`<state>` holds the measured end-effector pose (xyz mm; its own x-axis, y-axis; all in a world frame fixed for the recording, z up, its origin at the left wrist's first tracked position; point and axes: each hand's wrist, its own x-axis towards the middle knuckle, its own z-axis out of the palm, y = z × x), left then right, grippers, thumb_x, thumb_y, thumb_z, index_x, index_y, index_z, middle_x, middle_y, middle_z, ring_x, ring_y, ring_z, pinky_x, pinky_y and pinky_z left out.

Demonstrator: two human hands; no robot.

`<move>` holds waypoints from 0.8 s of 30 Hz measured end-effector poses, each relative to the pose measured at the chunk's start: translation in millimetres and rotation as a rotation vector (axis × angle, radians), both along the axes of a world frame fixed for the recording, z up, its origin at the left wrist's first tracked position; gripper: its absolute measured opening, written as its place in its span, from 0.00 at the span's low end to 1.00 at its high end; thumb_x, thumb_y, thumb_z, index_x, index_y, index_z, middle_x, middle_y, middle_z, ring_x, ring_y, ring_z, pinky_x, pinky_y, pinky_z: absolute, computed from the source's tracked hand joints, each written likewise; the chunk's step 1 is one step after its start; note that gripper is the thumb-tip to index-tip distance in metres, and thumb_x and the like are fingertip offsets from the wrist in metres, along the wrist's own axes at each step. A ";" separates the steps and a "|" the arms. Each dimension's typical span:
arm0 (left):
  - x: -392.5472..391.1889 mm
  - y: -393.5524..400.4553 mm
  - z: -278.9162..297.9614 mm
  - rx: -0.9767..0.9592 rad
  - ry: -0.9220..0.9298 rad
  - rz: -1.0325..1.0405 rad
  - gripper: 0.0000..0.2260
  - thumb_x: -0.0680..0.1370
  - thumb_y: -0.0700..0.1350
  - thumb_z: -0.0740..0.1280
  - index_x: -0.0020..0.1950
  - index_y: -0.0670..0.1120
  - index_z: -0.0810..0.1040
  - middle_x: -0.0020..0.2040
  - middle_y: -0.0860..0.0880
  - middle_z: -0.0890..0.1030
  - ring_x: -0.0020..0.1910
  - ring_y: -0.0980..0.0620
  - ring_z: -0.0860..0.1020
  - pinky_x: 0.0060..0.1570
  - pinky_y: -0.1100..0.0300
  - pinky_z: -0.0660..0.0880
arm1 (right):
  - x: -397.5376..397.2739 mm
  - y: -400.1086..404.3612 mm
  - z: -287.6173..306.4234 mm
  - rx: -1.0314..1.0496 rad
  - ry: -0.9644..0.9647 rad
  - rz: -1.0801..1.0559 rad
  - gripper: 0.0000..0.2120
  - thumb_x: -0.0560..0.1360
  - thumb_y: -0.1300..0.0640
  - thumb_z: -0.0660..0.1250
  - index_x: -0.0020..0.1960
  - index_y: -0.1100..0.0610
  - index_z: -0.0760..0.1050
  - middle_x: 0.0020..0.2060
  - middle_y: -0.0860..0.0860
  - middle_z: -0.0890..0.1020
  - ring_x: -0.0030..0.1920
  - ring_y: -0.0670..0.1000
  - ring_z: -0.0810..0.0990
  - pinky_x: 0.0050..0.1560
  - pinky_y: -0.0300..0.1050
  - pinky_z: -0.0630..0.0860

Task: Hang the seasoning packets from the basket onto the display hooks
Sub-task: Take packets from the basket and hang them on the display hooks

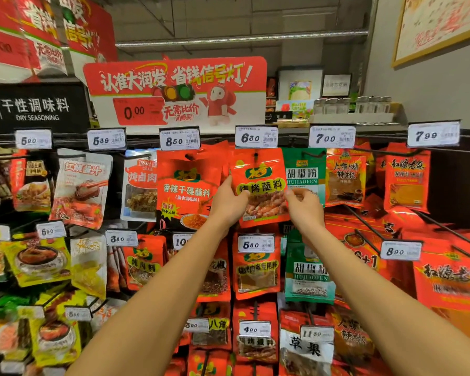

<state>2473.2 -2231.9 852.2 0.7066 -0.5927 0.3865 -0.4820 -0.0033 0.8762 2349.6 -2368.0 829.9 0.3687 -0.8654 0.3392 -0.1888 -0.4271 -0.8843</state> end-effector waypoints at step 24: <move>-62.7 119.9 -179.5 0.115 0.703 -0.038 0.10 0.83 0.39 0.60 0.45 0.43 0.78 0.33 0.47 0.79 0.26 0.53 0.74 0.27 0.63 0.71 | -96.3 102.1 -170.5 0.623 -0.090 0.292 0.12 0.82 0.64 0.60 0.41 0.62 0.76 0.25 0.55 0.81 0.22 0.50 0.80 0.21 0.38 0.75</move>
